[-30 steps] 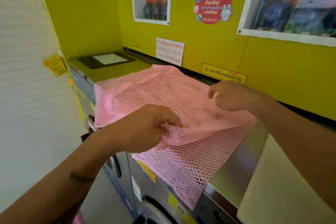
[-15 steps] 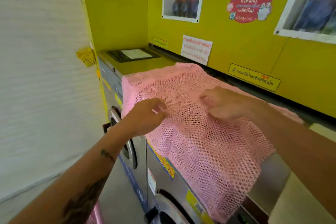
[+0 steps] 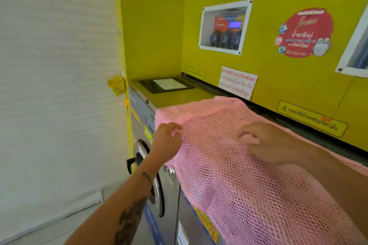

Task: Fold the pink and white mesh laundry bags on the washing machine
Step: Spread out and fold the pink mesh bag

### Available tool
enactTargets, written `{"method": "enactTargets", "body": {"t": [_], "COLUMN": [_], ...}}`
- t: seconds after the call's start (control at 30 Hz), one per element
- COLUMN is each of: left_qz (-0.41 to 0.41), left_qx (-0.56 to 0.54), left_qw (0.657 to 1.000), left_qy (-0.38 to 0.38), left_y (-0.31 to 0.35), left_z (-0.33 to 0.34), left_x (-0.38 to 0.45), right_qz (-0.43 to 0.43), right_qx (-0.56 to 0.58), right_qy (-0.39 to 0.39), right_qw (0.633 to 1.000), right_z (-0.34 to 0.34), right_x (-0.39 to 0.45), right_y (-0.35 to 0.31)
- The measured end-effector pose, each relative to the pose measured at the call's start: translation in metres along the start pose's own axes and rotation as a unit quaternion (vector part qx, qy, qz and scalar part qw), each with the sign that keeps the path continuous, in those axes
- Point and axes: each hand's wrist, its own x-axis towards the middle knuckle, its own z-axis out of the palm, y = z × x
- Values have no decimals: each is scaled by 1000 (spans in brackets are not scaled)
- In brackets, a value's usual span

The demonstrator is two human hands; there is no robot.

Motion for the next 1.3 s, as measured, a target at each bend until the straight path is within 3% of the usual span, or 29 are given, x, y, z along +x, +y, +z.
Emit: {"method": "enactTargets", "body": {"t": [0.2,0.5,0.73,0.83,0.9,1.0,1.07,1.13,1.2,1.27,1.3], "left_qz": [-32,-114,-1,38,20,-13,34,136,211,227,219], "left_qx": [-18,-41,-53,-28,41,170,157,120,124,188,231], "left_qw": [998,992,998,997,999,983,987,983,970,946,930], "left_qy": [57,28,45,64,16,-66,-18,31,-11,-133,-185], "left_y": [-21,-73,-75,-69,-72,-79,-71,-52,-37,-31,-32], "left_z": [-20,-24,-50,-60,-61,-54,-44,-31,-15,2,7], "left_x": [66,132,161,177,188,194,189,179,167,158,158], "right_qz": [-10,-25,33,31,22,19,26,52,85,100,101], "right_qx": [43,10,-18,-24,-25,-4,31,22,-6,-3,3], "right_qy": [-11,13,0,54,76,50,92,119,64,14,28], "right_qw": [999,1000,999,998,997,999,995,991,994,995,995], "right_z": [-10,17,39,36,36,37,35,32,30,29,28], "right_x": [50,167,225,234,238,236,234,232,227,217,211], "right_y": [-33,-79,-76,-73,-71,-68,-64,-56,-47,-35,-27]}}
